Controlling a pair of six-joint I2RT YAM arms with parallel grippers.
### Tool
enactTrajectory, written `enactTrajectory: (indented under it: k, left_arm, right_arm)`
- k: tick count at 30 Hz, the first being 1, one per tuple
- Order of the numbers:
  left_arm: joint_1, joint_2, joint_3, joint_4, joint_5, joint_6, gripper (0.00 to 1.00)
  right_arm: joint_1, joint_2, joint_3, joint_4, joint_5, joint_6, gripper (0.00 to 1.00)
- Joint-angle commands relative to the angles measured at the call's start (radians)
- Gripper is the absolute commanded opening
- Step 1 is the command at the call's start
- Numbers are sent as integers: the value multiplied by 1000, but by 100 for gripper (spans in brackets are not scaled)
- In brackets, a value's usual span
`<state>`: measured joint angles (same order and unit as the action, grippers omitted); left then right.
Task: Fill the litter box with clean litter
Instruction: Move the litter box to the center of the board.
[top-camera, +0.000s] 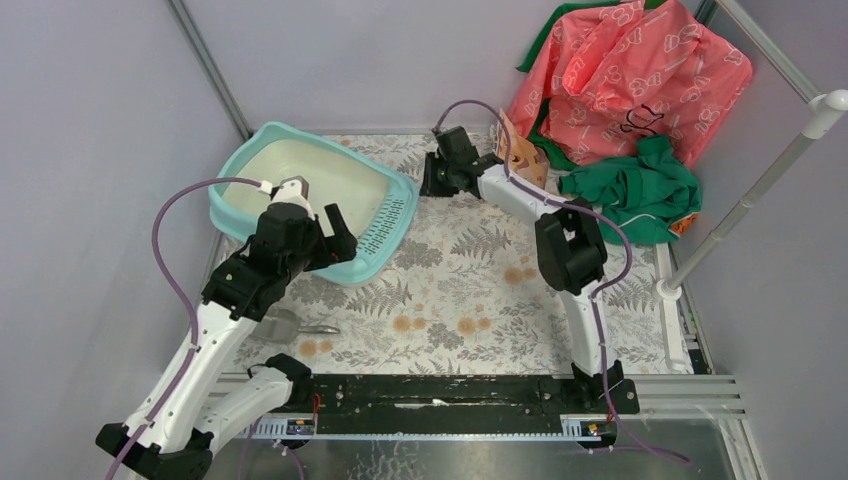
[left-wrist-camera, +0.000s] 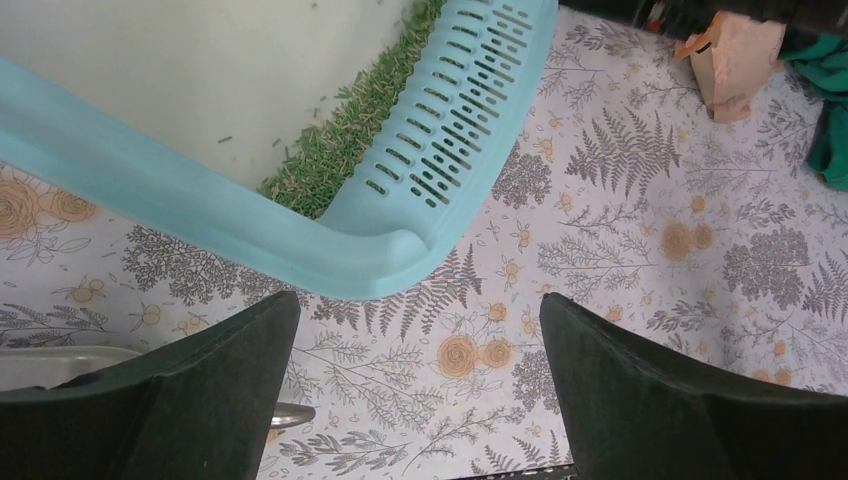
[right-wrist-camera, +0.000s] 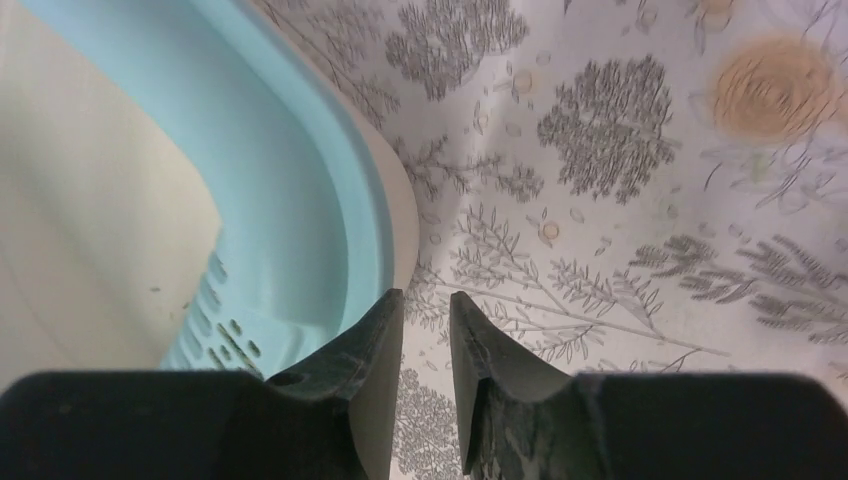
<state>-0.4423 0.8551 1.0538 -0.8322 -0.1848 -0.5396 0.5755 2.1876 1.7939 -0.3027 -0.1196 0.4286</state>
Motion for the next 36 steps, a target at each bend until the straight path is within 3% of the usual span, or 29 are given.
enactTrajectory:
  k: [1, 7, 15, 16, 20, 21, 29, 36]
  left_arm:
    - [4, -6, -17, -24, -18, 3, 99]
    - [4, -5, -58, -78, -34, -117, 99]
    - [2, 4, -210, -44, -39, -327, 95]
    - [2, -21, -245, -24, -41, -348, 88]
    - [2, -143, -363, 27, -62, -451, 43]
    - [2, -168, -383, 30, -77, -476, 40]
    - [2, -319, -517, 27, -282, -712, 38]
    - [6, -206, -496, -5, -415, -844, 48]
  right_arm:
    - [-41, -42, 103, -7, -73, -27, 33]
    - [-56, -286, -141, -8, 0, -76, 38]
    - [-56, -568, -523, 82, -70, -28, 39]
    - [-56, -591, -558, 89, -79, -26, 40]
    - [-55, -671, -638, 93, -91, -30, 40]
    - [-55, -683, -647, 91, -91, -35, 40]
    - [-56, -707, -673, 79, -125, -48, 40]
    - [-55, -715, -683, 71, -146, -55, 40]
